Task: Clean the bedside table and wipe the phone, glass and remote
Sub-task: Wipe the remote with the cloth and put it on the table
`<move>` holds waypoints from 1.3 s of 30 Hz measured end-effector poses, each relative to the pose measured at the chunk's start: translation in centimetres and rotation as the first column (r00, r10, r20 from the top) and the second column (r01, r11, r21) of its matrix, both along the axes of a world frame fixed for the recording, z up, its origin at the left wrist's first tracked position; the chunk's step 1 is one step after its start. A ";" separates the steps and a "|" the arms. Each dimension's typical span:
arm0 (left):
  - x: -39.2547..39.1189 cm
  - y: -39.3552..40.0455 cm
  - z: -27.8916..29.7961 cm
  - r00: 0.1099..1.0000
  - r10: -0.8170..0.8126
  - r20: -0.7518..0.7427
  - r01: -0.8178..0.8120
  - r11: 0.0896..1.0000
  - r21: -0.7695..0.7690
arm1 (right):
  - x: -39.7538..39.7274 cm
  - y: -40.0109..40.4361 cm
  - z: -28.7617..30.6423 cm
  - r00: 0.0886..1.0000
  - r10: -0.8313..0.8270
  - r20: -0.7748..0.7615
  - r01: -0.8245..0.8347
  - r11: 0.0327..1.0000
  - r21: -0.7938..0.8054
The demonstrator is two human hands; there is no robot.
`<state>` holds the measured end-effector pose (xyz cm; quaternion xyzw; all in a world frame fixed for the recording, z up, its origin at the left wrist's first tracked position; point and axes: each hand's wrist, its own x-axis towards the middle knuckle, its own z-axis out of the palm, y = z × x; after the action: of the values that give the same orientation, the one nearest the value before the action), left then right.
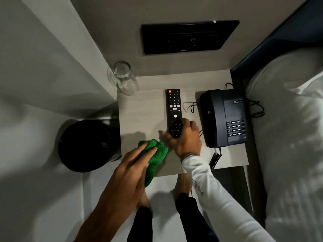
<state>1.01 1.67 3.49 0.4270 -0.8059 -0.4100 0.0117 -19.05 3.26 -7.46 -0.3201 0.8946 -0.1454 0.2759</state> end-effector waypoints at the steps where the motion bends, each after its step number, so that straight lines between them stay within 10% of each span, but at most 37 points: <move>1: 0.1 0.1 0.1 1.000 0.003 0.005 -0.003 1.000 -0.001 | 0.4 0.3 -0.1 0.999 0.030 -0.017 -0.029 0.999 0.022; 13: 0.5 1.2 1.2 0.991 0.127 -0.048 -0.125 0.991 0.055 | 0.0 0.6 0.6 0.996 0.085 -0.028 -0.086 0.996 -0.037; 15: 0.2 1.3 1.7 0.930 0.322 -0.177 -0.287 0.937 0.200 | 0.3 1.0 2.1 0.981 0.036 0.190 0.002 0.981 -0.194; 18: -0.2 1.6 5.5 0.578 0.796 -0.178 -0.538 0.536 0.651 | 1.4 1.3 8.3 0.518 -0.048 0.854 0.245 0.965 -0.095; 20: 0.0 1.8 8.5 0.267 0.963 -0.045 -0.427 0.160 0.890 | 2.2 2.0 12.5 0.212 0.032 0.977 0.122 0.991 -0.059; 22: 1.7 2.6 12.1 0.187 0.982 -0.004 -0.254 0.052 0.966 | 3.5 2.6 17.4 0.095 0.163 0.982 0.008 0.986 -0.165; 30: 11.0 8.8 22.0 0.096 0.935 -0.341 -0.610 0.327 0.722 | 11.8 1.9 31.3 0.274 0.535 0.799 -0.255 0.842 -0.476; 35: 18.1 15.4 25.7 -0.029 0.924 -0.382 -0.811 0.201 0.549 | 21.4 5.3 36.1 0.185 0.413 0.892 -0.351 0.875 -0.332; 39: 24.6 21.0 26.6 -0.303 0.887 -0.350 -0.825 -0.060 0.562 | 30.3 9.2 37.6 0.185 0.321 0.929 -0.464 0.861 -0.206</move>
<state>25.61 22.71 30.09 0.6936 -0.1424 -0.4180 0.5691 11.27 12.41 30.13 -0.3727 0.4518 -0.1734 0.7918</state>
